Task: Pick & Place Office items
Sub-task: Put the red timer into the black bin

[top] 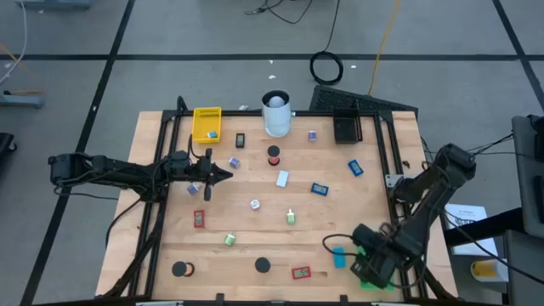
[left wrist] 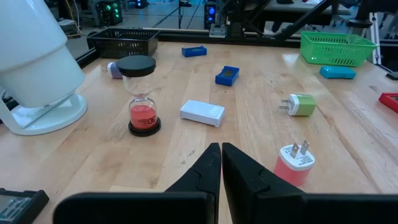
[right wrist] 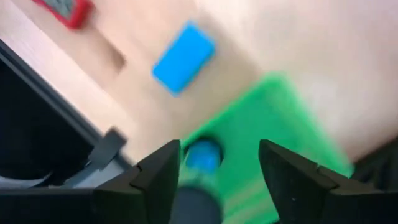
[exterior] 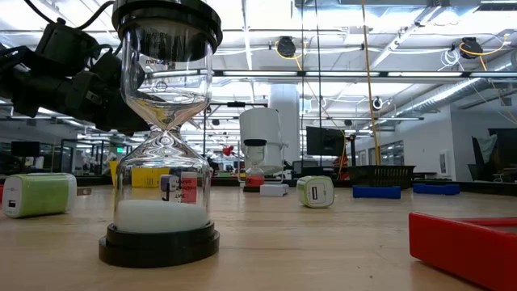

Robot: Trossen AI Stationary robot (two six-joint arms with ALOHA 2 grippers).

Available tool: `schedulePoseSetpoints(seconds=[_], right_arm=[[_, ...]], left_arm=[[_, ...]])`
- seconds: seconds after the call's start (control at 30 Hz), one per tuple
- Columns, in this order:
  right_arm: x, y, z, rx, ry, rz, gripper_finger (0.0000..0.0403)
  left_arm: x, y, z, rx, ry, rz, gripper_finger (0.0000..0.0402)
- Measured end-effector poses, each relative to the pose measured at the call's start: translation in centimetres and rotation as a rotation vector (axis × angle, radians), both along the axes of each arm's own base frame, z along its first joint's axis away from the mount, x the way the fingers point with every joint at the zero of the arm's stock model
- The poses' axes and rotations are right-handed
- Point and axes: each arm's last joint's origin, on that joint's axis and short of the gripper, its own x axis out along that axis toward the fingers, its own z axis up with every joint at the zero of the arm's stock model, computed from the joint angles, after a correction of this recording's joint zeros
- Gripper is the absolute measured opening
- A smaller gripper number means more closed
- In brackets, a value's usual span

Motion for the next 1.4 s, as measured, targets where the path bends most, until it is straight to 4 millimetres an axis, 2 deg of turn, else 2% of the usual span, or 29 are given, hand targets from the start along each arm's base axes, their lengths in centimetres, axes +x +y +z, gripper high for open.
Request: schedulePoseSetpoints(seconds=[0.27,0.5,0.57,0.67,0.8,0.97,1.2,1.3,1.4], right_arm=[[4.9,-3.8,0.1,-0.264,-0.243,0.393,0.0119],[10.4,-9.6,-4.2,-0.390,-0.505,0.644,0.0016],[11.4,-11.6,-5.5,-0.403,-0.616,0.689,0.0005],[12.4,-14.4,-6.6,-0.455,-0.823,0.731,0.0010],[12.6,-17.8,-7.0,-0.551,-1.052,0.728,0.0002],[11.7,-21.3,-7.3,-0.688,-1.204,0.610,0.0004],[9.2,-23.3,-8.8,-0.682,-1.319,0.592,0.0001],[8.5,-23.8,-9.3,-0.681,-1.325,0.539,0.0001],[8.6,-24.2,-9.4,-0.723,-1.265,0.471,0.0001]], left_arm=[[0.0,0.0,0.0,0.000,0.000,-0.001,0.0021],[0.0,0.0,0.0,0.000,0.000,-0.001,0.0021],[0.0,0.0,0.0,0.000,0.000,-0.001,0.0021],[0.0,0.0,0.0,0.000,0.000,-0.001,0.0021],[0.0,0.0,0.0,0.001,-0.003,0.000,0.0021],[0.0,0.1,0.0,-0.015,-0.003,0.027,0.0021],[0.0,-0.1,0.0,-0.022,0.000,0.024,0.0021],[0.1,-0.4,0.0,-0.016,0.001,0.015,0.0021],[0.2,-0.7,0.0,-0.007,0.003,0.028,0.0021]])
